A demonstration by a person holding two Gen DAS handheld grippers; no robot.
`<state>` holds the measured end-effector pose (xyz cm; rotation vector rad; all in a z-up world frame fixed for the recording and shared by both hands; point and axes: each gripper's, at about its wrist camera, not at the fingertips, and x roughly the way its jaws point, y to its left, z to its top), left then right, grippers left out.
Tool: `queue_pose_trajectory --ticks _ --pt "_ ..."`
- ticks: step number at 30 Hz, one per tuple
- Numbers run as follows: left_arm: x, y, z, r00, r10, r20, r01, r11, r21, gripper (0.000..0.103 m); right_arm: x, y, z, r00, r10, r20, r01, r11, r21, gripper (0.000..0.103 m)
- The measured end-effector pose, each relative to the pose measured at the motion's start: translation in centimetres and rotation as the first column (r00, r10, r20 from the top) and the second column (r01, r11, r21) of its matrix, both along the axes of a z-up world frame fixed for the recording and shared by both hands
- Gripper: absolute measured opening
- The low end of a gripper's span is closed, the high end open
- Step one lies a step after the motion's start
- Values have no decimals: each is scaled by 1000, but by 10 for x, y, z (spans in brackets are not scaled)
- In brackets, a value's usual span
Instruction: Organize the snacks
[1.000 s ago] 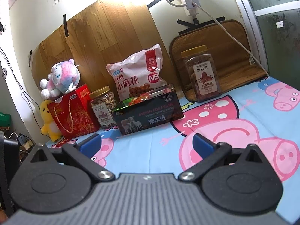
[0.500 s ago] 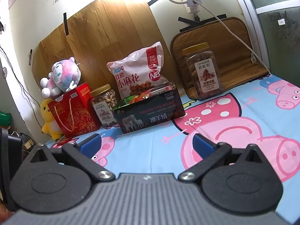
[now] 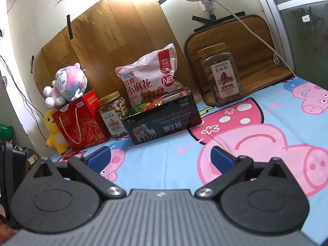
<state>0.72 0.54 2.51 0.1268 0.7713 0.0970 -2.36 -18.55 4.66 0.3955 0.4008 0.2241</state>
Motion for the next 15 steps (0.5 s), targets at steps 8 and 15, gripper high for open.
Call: queue_pose_trajectory --ticks 8,15 --pt "2 1 -4 1000 7 -22 -7 1000 4 103 0 -2 0 1000 1 -3 -1 1000 3 103" --pt "4 1 -6 999 9 -39 -9 1000 5 103 -1 -2 -1 1000 2 -7 -2 1000 11 103"
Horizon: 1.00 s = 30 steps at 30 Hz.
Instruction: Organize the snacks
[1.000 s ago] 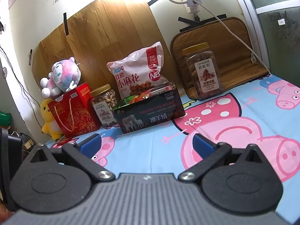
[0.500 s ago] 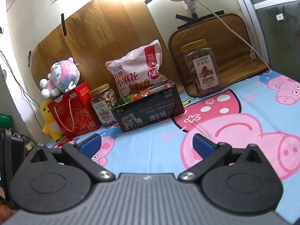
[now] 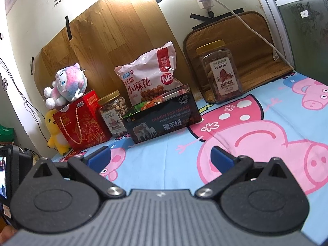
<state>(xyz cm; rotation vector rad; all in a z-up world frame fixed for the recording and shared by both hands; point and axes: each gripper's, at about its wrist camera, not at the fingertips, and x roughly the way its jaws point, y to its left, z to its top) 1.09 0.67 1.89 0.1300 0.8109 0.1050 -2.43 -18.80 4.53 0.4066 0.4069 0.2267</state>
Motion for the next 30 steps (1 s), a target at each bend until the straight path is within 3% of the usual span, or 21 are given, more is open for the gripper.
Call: queue_pose_trajectory --ticks 30 --pt "1 -7 -2 998 -36 -42 35 999 -12 103 -2 -3 -4 1000 -6 -5 6 1000 13 103"
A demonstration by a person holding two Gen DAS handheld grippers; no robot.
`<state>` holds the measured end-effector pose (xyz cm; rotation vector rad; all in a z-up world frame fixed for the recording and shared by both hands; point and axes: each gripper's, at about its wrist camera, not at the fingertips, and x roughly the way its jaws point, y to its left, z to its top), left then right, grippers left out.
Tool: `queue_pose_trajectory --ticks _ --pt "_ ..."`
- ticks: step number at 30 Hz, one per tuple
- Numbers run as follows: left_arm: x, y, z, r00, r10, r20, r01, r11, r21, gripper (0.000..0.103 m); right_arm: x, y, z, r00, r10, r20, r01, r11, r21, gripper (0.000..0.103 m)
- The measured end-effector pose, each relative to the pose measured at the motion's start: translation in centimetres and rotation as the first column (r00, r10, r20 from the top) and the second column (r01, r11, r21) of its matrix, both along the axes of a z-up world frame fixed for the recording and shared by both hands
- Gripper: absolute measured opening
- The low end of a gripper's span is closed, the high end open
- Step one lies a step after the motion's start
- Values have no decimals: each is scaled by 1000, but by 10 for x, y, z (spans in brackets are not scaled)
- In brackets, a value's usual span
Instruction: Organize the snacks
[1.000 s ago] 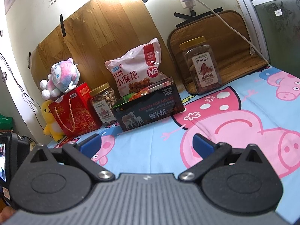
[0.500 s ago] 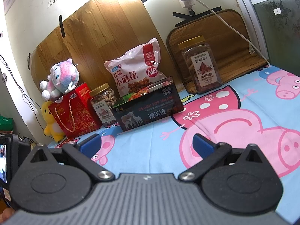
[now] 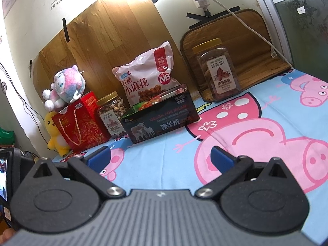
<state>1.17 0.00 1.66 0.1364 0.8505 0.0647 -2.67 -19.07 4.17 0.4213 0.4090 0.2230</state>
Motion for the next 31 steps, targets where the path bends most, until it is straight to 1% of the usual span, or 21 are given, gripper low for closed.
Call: queue_pose_trajectory --ticks 7,22,31 --pt "0 -3 0 1000 -9 -12 8 1000 -12 103 -1 -2 0 1000 -17 -5 17 1000 11 103" --pt "0 -5 2 1000 -11 -14 11 1000 -13 103 0 -4 2 1000 -21 -3 21 1000 16 103" --pt "-1 -6 7 1000 -25 10 25 1000 -19 103 1 -5 3 1000 -24 -3 24 1000 16 103"
